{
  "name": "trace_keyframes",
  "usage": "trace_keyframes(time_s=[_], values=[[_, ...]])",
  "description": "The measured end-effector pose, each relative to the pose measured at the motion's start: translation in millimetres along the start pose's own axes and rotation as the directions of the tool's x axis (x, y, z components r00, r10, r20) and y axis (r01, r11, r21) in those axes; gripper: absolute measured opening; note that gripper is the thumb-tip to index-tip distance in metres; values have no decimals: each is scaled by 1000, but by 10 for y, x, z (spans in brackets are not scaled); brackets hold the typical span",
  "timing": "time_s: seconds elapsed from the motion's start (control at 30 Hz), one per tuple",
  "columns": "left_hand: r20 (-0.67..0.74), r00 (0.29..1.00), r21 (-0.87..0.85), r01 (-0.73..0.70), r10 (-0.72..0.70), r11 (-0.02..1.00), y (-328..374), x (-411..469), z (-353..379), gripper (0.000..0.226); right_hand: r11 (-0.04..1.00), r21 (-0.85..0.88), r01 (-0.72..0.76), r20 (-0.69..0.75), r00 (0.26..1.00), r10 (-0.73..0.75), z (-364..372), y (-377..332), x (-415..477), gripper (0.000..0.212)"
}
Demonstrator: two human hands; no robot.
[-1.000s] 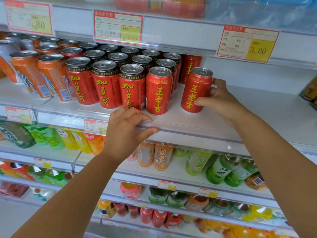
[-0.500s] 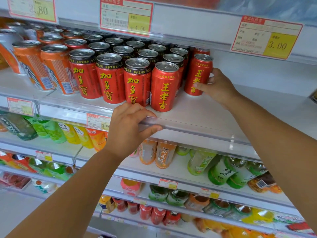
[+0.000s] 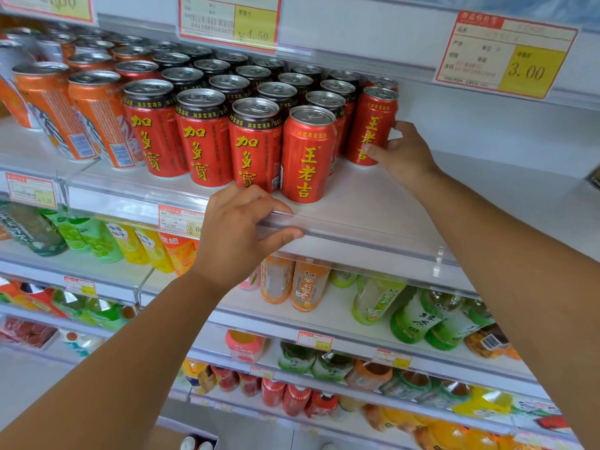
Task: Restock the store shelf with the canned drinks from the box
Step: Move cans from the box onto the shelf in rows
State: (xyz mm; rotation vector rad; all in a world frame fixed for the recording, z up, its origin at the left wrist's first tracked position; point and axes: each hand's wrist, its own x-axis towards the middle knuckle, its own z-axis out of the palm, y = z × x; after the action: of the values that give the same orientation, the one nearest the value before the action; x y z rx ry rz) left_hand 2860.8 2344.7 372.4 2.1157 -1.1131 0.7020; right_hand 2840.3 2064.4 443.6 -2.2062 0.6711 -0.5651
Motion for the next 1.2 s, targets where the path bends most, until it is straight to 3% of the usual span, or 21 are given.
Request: trace_keyframes(time_s=[0.07,0.13,0.2,0.27,0.33,0.4,0.47,0.57,0.63,0.7,0.77,0.83,0.9,1.0,1.2], values=[[22,1000,-29,9,-8,1000,9,24,-42,41,998,-47,-45,-22,999,44,-64,-43,-93,84],[39,999,-96,37,-33,995,29,38,-120,40,996,-85,16,-131,991,-27,-129,-118,-301,77],[1,998,-175,56,-57,983,50,-9,-235,34,978,-51,204,-277,938,-210,-141,-239,-668,53],[-108,992,-191,50,-72,980,51,-173,-392,25,906,55,419,-332,863,-380,-61,-371,-1146,34],[-173,975,-177,108,-139,978,-42,-510,-530,19,821,172,545,-236,832,-503,125,-460,-1674,32],[-113,944,-178,286,-308,942,-256,-995,-609,18,777,278,565,-29,814,-581,443,-466,-2111,33],[47,813,-141,580,-580,802,-550,-1639,-589,19,801,345,489,206,794,-573,905,-357,-2426,30],[234,393,-6,915,-889,403,-922,-2703,-543,27,911,311,272,537,741,-405,1800,-40,-2769,28],[334,115,85,985,-935,151,-1012,-3402,-510,24,970,166,176,733,637,-241,2467,335,-2958,34],[378,-104,139,989,-920,-55,-1051,-4083,-415,10,987,5,160,845,526,-90,3157,834,-3136,38],[381,-242,218,962,-892,-167,-1083,-4804,-187,5,978,-120,173,908,417,37,3841,1359,-3340,36],[398,-368,313,916,-840,-253,-1178,-5494,131,23,954,-213,212,929,345,131,4517,1868,-3565,34],[419,-438,361,884,-796,-296,-1333,-6094,510,26,914,-284,291,937,287,200,5177,2380,-3783,37],[429,-474,367,869,-769,-331,-1583,-6876,1135,22,870,-342,355,933,237,270,6054,3065,-4070,41],[371,-424,254,902,-826,-349,-2126,-8101,2235,40,823,-283,493,947,281,157,7338,4038,-4513,43]])
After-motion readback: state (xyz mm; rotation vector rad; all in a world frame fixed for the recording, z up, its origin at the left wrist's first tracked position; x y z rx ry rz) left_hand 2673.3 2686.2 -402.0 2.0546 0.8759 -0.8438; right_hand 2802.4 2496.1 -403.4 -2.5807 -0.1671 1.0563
